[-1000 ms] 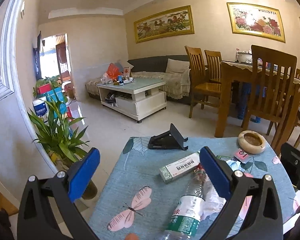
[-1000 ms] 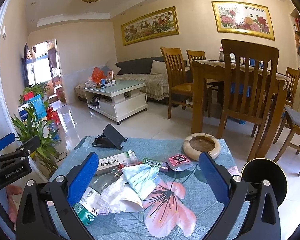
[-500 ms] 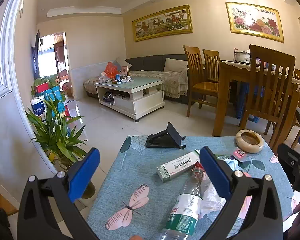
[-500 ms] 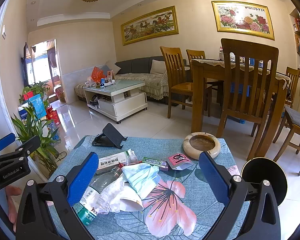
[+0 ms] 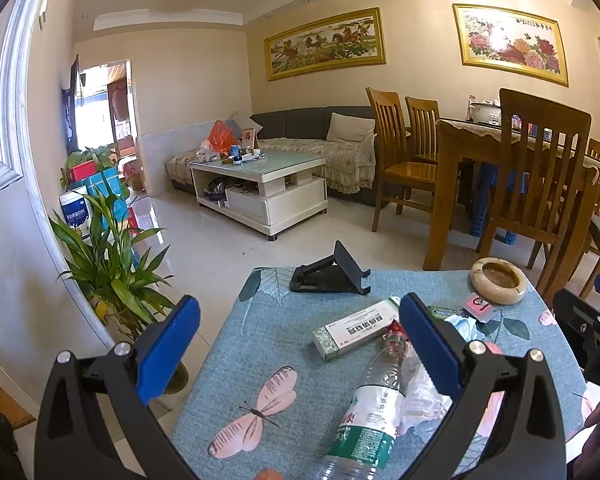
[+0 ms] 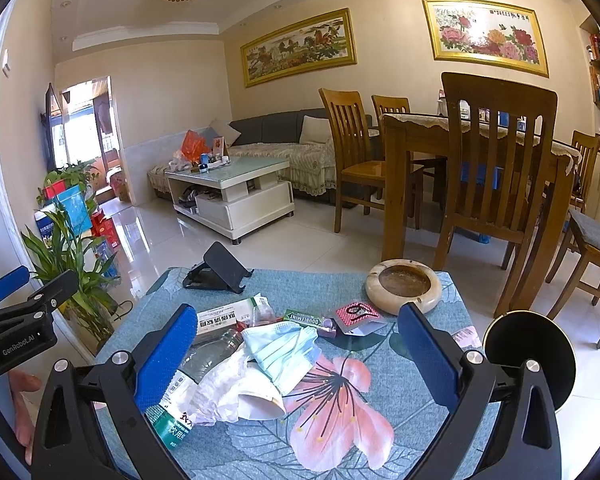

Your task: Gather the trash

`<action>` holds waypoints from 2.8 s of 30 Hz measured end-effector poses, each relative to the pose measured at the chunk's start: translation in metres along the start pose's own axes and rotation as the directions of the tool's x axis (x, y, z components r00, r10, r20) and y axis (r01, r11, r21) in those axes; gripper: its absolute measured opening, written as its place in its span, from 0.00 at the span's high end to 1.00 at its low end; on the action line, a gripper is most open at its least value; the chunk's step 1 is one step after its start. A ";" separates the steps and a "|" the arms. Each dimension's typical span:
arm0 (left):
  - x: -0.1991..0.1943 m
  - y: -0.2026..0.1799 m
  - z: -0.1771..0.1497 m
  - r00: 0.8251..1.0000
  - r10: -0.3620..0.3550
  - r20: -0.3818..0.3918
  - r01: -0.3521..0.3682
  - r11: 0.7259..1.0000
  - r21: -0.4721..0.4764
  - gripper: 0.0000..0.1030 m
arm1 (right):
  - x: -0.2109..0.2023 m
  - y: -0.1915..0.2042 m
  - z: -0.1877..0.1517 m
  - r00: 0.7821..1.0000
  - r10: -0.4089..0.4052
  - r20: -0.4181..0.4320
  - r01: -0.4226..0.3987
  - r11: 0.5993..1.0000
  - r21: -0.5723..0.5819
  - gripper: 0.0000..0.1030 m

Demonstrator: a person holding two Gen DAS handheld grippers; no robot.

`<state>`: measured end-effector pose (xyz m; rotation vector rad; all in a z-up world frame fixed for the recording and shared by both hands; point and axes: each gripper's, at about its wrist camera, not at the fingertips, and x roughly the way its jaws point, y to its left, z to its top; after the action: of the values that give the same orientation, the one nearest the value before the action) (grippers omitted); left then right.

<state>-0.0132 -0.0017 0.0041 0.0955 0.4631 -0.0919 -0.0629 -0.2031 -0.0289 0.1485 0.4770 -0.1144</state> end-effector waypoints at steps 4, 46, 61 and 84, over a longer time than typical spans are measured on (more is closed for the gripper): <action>0.005 0.002 -0.003 1.000 -0.001 -0.015 0.001 1.000 -0.004 0.03 | 0.004 -0.002 -0.002 1.000 0.001 -0.016 -0.001 1.000 0.009 0.03; 0.123 0.094 -0.076 0.850 -0.302 -0.433 0.112 0.905 -0.411 0.03 | 0.055 0.002 -0.021 0.951 0.085 -0.296 -0.090 0.996 -0.002 0.03; 0.134 0.162 -0.123 0.700 -0.702 -0.133 0.386 0.528 -0.756 0.03 | 0.104 0.069 -0.089 0.617 0.605 -0.503 -0.414 0.794 0.446 0.19; 0.093 0.145 -0.083 0.933 -0.238 -0.270 0.173 0.954 -0.243 0.03 | 0.111 0.073 -0.127 0.586 0.575 -0.570 -0.332 0.813 0.479 0.38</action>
<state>0.0492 0.1450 -0.1014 -0.1572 0.7808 -0.2363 -0.0112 -0.1187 -0.1836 0.6614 1.1751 0.4138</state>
